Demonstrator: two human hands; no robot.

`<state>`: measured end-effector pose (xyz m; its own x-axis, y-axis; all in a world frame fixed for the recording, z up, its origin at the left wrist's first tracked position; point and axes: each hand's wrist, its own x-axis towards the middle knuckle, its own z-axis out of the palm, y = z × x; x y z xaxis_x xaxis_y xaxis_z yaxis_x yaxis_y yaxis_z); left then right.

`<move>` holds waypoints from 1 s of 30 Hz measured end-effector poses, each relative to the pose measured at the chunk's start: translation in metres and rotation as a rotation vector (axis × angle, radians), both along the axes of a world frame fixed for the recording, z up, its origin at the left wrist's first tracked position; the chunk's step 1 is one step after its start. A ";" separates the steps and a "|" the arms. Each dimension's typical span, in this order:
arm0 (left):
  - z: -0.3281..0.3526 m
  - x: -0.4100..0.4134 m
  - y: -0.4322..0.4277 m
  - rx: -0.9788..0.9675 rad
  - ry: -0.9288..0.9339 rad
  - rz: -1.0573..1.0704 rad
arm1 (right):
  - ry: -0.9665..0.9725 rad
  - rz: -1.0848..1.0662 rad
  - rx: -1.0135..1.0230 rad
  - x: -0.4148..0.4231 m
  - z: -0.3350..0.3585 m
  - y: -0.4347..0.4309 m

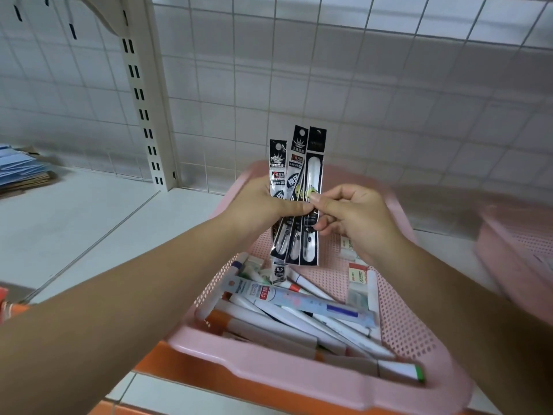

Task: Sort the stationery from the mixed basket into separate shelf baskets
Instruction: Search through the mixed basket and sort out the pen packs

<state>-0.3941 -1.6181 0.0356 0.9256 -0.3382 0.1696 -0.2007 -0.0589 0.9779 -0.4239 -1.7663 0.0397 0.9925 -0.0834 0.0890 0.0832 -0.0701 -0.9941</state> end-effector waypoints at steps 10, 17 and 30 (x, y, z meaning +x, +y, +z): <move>0.003 0.011 0.015 -0.106 0.129 0.255 | 0.161 0.378 -0.763 -0.017 -0.001 -0.005; -0.010 0.015 0.006 -0.068 0.303 0.276 | 0.196 0.733 -1.134 -0.022 -0.011 0.013; 0.011 0.017 0.020 -0.329 0.453 0.349 | 0.085 0.157 -0.542 -0.004 0.001 -0.023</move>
